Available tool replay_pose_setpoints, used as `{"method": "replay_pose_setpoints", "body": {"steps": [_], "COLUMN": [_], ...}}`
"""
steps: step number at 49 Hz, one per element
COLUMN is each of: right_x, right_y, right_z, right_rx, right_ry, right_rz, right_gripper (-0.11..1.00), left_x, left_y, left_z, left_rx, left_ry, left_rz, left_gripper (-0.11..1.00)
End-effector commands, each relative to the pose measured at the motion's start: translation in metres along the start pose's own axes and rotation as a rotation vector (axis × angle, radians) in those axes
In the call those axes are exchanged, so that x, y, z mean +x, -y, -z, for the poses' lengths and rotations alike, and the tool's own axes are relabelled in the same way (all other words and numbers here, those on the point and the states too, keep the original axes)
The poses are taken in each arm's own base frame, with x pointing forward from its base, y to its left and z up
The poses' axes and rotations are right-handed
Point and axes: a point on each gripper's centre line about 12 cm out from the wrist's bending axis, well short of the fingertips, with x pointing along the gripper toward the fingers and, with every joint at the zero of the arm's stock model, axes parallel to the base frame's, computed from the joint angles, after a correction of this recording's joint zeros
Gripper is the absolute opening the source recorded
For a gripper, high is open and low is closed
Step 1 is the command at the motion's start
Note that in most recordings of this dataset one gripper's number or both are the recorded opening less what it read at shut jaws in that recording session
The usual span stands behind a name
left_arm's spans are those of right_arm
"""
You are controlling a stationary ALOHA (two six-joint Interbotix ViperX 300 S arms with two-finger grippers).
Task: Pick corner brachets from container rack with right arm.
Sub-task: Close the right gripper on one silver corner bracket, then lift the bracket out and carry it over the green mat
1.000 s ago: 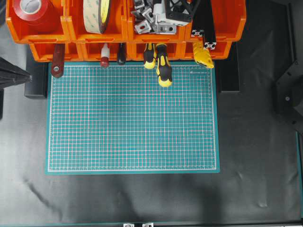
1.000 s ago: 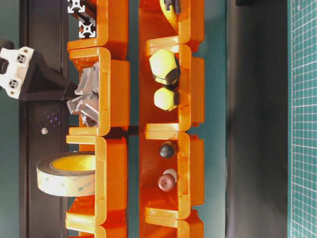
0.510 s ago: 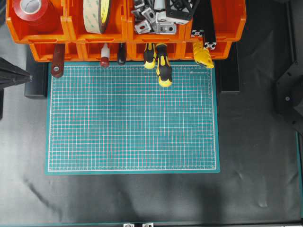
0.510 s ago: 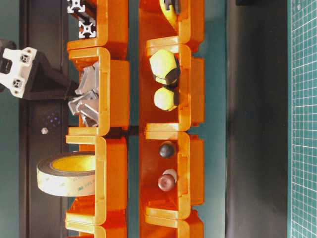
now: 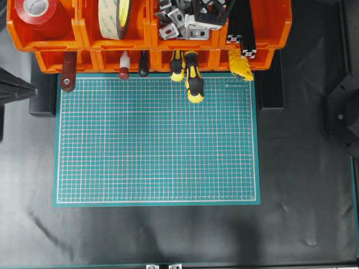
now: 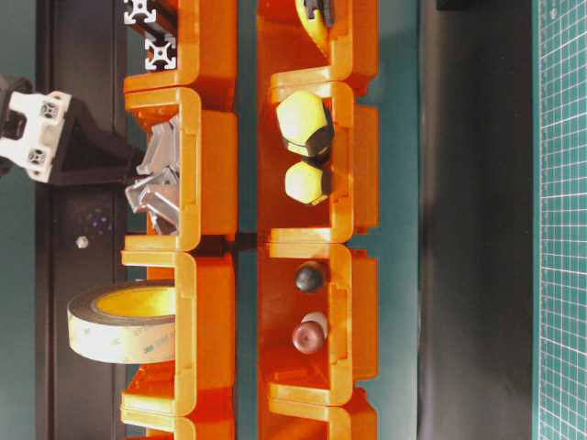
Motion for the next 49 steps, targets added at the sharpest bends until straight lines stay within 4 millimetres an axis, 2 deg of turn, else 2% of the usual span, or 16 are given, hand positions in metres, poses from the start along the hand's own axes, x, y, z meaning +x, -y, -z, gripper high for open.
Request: {"method": "replay_pose_setpoints", "body": {"steps": [1, 35, 43, 49], "right_x": [-0.022, -0.054, -0.083, -0.116], "right_y": [0.004, 0.000, -0.002, -0.007], "right_z": [-0.004, -0.006, -0.008, -0.009], "right_rx": [0.006, 0.004, 0.006, -0.001], "right_ry": [0.061, 0.140, 0.214, 0.292], "right_rz": [0.014, 0.021, 0.026, 0.026], "right_gripper": [0.21, 0.19, 0.19, 0.19], "left_x": [0.000, 0.000, -0.001, -0.001], "left_y": [0.000, 0.000, 0.000, -0.001], "left_z": [-0.007, -0.007, -0.007, -0.008], "left_rx": [-0.003, -0.004, -0.003, -0.003], "left_ry": [0.016, 0.019, 0.020, 0.022], "left_rz": [-0.004, -0.001, -0.003, -0.004], "left_gripper": [0.00, 0.00, 0.00, 0.00]}}
